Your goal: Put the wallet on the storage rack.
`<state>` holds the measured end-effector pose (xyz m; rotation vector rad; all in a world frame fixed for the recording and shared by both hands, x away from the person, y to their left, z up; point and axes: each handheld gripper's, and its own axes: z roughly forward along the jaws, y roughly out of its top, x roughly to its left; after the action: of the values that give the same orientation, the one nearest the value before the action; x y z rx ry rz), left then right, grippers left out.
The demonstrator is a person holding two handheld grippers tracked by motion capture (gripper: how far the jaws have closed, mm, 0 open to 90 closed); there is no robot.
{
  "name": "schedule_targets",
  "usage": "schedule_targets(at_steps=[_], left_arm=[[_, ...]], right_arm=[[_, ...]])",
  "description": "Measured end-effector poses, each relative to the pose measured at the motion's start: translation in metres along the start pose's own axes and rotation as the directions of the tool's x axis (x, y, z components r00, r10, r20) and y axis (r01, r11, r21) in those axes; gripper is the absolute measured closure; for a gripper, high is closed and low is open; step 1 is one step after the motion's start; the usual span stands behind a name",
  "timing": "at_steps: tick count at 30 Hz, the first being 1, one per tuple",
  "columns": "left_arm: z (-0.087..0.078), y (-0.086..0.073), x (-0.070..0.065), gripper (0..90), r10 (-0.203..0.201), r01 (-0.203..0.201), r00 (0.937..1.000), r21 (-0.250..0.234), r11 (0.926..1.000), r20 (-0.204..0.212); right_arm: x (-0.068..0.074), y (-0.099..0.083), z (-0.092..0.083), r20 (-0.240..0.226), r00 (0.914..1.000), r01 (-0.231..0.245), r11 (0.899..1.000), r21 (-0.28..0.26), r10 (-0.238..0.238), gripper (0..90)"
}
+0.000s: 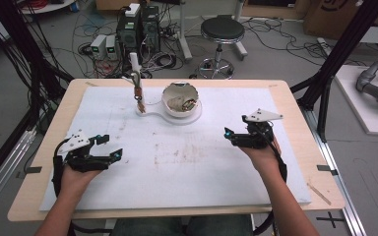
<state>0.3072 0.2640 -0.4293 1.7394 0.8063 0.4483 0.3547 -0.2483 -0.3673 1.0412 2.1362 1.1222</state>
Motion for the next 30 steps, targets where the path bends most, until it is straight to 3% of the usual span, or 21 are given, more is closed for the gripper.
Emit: schedule_targets(at_steps=[6,13,21,30], left_arm=[[0.001,0.001,-0.001,19.2,0.0,0.0,1.0,-0.005,1.0,0.002],[0.004,0.0,-0.004,19.2,-0.001,0.001,1.0,-0.001,1.0,0.009],[0.006,0.002,-0.007,19.2,0.012,-0.012,0.9998,0.002,0.9999,0.018],[0.007,0.001,-0.008,19.2,0.018,-0.018,0.9993,-0.003,0.9998,0.033]], right_arm=[[-0.002,-0.025,-0.013,-0.02,0.9979,-0.063,0.997,-0.051,0.062,20.9],[-0.003,-0.048,-0.025,-0.03,0.9953,-0.094,0.99,-0.106,0.092,20.9],[-0.006,-0.07,-0.021,-0.015,0.9969,-0.078,0.994,-0.07,0.078,20.9],[-0.005,-0.071,-0.017,0.002,0.9978,-0.067,0.996,-0.052,0.067,20.9]])
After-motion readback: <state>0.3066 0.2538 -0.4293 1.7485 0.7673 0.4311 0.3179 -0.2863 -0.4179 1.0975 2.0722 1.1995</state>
